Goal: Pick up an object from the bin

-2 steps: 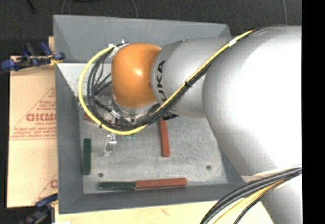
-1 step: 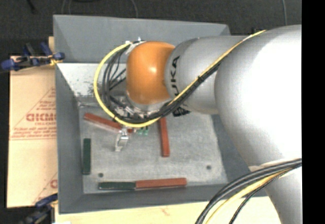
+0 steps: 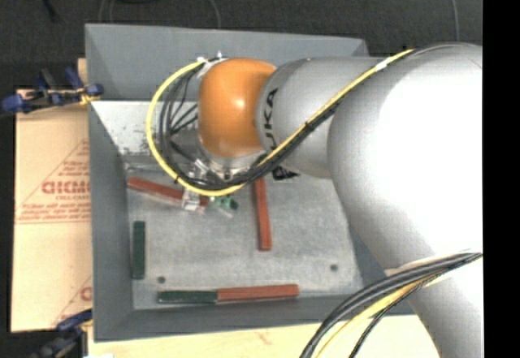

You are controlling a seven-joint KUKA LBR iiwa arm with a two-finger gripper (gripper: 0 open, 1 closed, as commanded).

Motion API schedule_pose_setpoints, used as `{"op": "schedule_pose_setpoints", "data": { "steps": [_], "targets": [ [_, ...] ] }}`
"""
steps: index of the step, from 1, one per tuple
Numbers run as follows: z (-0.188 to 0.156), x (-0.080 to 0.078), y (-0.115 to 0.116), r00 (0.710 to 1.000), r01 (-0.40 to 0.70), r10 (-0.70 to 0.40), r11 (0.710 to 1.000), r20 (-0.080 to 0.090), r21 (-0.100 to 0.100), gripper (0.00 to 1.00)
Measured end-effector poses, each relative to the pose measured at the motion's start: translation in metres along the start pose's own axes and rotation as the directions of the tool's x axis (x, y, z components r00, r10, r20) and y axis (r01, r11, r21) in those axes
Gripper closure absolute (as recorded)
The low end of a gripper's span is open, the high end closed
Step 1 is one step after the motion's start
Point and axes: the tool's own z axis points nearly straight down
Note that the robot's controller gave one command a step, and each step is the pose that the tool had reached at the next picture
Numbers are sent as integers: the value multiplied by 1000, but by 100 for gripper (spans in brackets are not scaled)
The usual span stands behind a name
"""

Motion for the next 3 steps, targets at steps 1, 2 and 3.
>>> {"op": "schedule_pose_setpoints", "data": {
  "steps": [1, 2, 3],
  "targets": [
    [0, 0, 1, 1000, -1, 1, 1000, 2, -4, 100],
    [-22, -6, -5, 1000, 0, 0, 1000, -15, -5, 100],
    [-85, -4, -5, 1000, -6, 6, 1000, -21, -4, 100]
  ]
}}
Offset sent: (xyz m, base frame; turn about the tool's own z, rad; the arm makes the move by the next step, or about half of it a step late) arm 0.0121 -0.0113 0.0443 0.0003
